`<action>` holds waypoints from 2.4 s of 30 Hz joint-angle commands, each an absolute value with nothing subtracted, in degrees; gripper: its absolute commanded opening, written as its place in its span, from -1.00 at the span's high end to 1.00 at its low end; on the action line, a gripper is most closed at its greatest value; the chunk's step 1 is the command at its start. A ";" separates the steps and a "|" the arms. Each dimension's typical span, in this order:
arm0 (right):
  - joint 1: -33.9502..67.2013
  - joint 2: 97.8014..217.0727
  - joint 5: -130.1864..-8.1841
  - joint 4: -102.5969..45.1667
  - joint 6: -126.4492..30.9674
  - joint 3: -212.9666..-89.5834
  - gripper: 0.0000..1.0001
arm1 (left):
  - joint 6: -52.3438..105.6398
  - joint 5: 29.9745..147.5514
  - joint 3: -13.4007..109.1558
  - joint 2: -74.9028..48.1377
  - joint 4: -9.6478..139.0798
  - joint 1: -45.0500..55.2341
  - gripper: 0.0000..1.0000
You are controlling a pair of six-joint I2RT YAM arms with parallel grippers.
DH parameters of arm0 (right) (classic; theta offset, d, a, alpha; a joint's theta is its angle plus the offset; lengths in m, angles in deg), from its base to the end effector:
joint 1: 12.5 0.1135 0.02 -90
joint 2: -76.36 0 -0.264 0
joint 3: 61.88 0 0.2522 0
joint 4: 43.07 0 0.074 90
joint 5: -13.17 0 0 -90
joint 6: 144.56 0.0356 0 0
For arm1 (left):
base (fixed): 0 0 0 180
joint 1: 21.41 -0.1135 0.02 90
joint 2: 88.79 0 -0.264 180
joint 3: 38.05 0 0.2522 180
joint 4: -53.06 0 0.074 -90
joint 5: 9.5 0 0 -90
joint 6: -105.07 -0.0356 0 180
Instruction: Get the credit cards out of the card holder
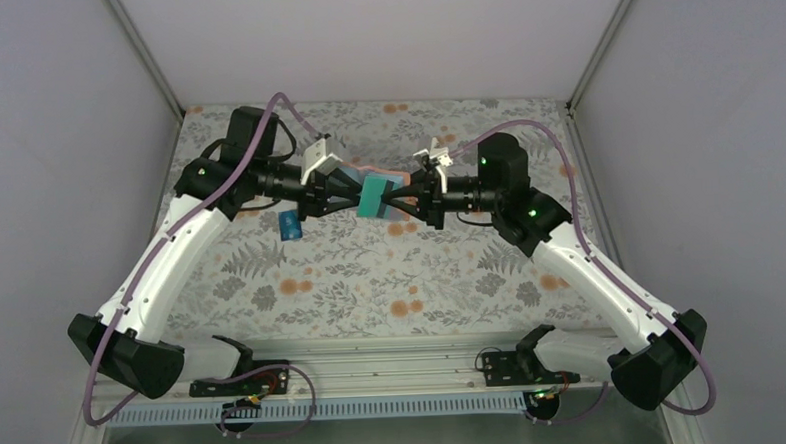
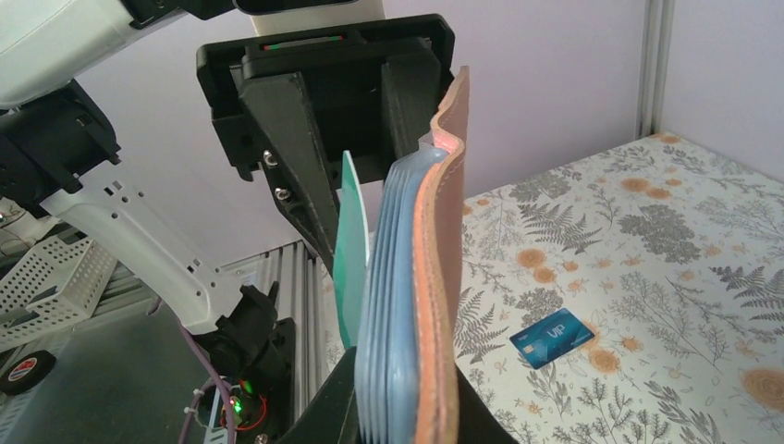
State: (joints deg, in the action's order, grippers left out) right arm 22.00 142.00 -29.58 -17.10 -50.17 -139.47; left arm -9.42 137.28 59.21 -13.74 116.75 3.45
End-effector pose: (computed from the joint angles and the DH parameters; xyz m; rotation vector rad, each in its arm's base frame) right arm 0.1938 0.1649 0.3824 -1.0639 1.5823 1.2134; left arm 0.2192 -0.1344 0.4020 1.3208 1.6685 -1.1204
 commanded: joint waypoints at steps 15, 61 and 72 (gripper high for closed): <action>22.06 141.01 -26.83 -17.46 -51.59 -142.36 0.92 | -18.49 148.69 60.64 -13.87 121.06 1.61 -0.24; 11.63 144.86 -37.93 -10.63 -44.76 -140.49 0.92 | -14.64 117.03 57.44 -13.85 118.76 -8.09 0.95; 8.11 147.28 -38.16 -8.91 -41.35 -140.45 0.92 | 1.16 79.25 56.35 1.83 119.01 0.01 0.95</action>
State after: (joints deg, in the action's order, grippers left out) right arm 9.54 146.72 -38.72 -8.69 -44.12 -139.82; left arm -9.84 94.50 51.37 -7.60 116.27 -1.31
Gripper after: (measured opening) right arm 0.110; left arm 0.026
